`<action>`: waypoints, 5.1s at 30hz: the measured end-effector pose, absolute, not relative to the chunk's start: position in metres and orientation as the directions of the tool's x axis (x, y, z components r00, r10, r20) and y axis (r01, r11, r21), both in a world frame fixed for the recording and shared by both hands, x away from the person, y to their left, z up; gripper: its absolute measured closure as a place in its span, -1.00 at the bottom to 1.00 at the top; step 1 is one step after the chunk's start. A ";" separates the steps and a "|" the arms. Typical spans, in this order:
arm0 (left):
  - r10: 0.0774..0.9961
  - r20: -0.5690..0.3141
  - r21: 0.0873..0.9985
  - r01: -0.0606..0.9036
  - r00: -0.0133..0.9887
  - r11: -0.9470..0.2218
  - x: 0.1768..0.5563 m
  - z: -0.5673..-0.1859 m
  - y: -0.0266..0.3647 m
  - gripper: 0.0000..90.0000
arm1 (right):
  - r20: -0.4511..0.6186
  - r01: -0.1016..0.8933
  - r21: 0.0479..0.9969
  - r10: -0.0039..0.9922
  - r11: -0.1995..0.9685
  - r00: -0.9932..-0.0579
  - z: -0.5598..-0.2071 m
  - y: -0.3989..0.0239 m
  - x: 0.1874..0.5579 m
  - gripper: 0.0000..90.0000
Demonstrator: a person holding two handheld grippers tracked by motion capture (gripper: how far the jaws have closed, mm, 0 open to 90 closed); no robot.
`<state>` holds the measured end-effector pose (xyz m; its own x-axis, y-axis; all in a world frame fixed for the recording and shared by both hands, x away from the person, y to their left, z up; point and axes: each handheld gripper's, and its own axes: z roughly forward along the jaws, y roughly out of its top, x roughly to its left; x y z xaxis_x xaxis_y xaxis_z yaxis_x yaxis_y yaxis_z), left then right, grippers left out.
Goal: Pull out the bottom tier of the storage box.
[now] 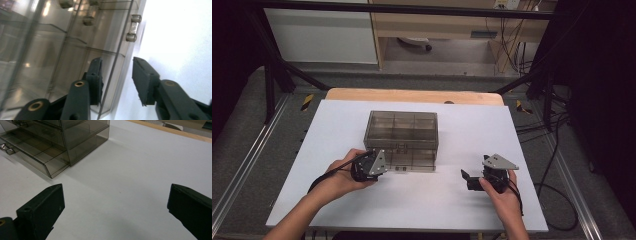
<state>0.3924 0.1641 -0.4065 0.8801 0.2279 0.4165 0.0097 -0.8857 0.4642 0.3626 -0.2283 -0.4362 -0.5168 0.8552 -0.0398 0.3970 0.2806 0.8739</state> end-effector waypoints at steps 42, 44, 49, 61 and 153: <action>0.150 0.255 0.440 0.024 0.955 -0.898 0.424 -0.425 0.167 0.78 | -0.041 0.401 0.868 0.847 0.294 -0.531 -0.438 -0.227 0.364 -0.96; 0.143 0.248 0.440 0.020 0.958 -0.898 0.424 -0.425 0.167 0.80 | -0.040 0.402 0.867 0.847 0.294 -0.531 -0.438 -0.226 0.363 -0.96; 0.132 0.232 0.448 0.014 0.964 -0.894 0.424 -0.425 0.168 0.83 | -0.038 0.403 0.867 0.845 0.293 -0.533 -0.438 -0.226 0.363 -0.96; 0.077 0.204 0.454 -0.025 0.976 -0.891 0.416 -0.424 0.172 0.88 | -0.039 0.404 0.866 0.844 0.296 -0.535 -0.438 -0.226 0.363 -0.96; 0.889 0.128 0.807 0.475 0.439 -0.351 0.340 -0.426 0.285 -0.66 | -0.035 0.419 0.856 0.844 0.301 -0.535 -0.440 -0.225 0.364 -0.96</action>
